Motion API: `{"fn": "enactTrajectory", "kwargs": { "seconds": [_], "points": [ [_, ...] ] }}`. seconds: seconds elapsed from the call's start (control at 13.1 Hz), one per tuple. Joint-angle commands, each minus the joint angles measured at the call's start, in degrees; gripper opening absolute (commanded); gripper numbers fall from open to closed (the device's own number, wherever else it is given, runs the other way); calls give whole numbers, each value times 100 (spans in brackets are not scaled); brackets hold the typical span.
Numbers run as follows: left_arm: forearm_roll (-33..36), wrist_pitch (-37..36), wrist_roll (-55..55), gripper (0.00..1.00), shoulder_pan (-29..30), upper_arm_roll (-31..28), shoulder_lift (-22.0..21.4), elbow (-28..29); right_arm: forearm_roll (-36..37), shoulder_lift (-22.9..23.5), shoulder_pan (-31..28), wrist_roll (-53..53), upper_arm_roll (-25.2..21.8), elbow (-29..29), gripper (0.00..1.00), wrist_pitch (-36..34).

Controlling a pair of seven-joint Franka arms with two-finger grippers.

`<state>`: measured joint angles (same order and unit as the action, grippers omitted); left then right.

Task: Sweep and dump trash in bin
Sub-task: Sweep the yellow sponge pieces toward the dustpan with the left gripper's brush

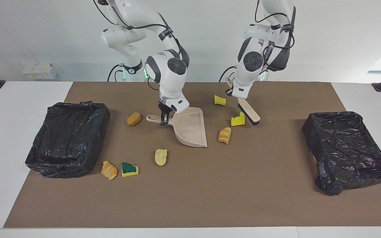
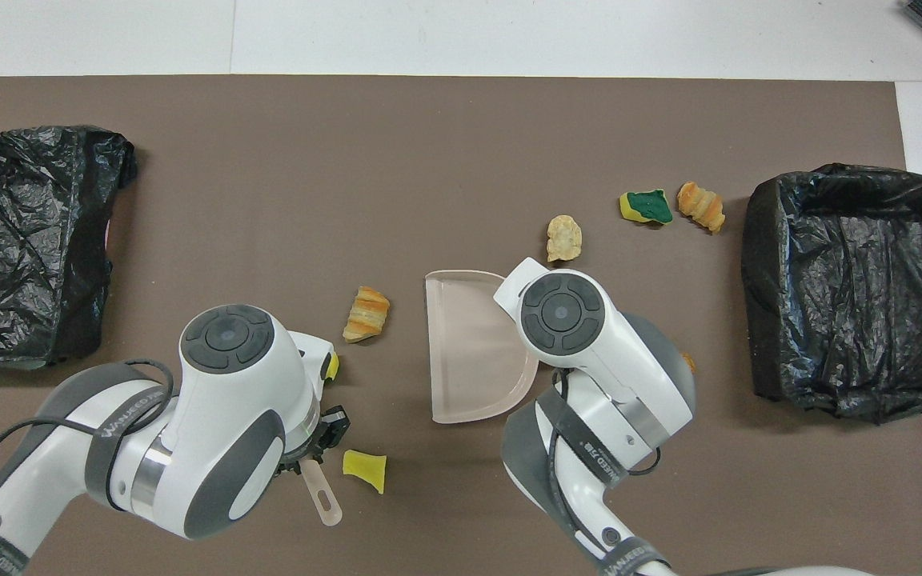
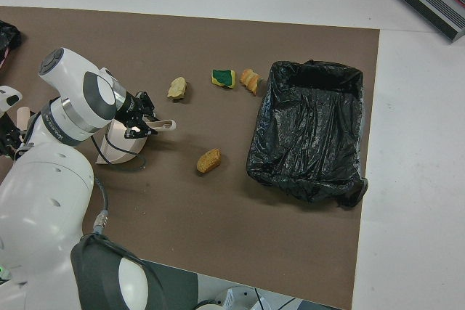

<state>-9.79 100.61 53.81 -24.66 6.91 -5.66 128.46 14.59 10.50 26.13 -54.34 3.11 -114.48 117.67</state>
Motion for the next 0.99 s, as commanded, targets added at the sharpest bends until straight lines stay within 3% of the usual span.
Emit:
{"fn": "enactTrajectory", "kwargs": {
  "seconds": [0.0,0.3,0.53,0.61,0.91],
  "points": [
    [-329,-50,541,0,-372,-32,-434,449,88,40,6,222,14,-66,0,195],
    [-838,98,1824,0,-1040,-32,-611,889,88,40,6,231,14,-66,0,195],
    [-1305,738,2518,0,-1549,-32,-831,1259,88,40,6,231,14,-66,0,195],
    [-1375,1028,2721,0,-1803,-32,-701,1295,88,40,6,231,14,-66,0,195],
    [-1499,1470,2671,0,-1526,-67,-489,1295,88,40,6,231,23,-66,0,195]
  ]
}}
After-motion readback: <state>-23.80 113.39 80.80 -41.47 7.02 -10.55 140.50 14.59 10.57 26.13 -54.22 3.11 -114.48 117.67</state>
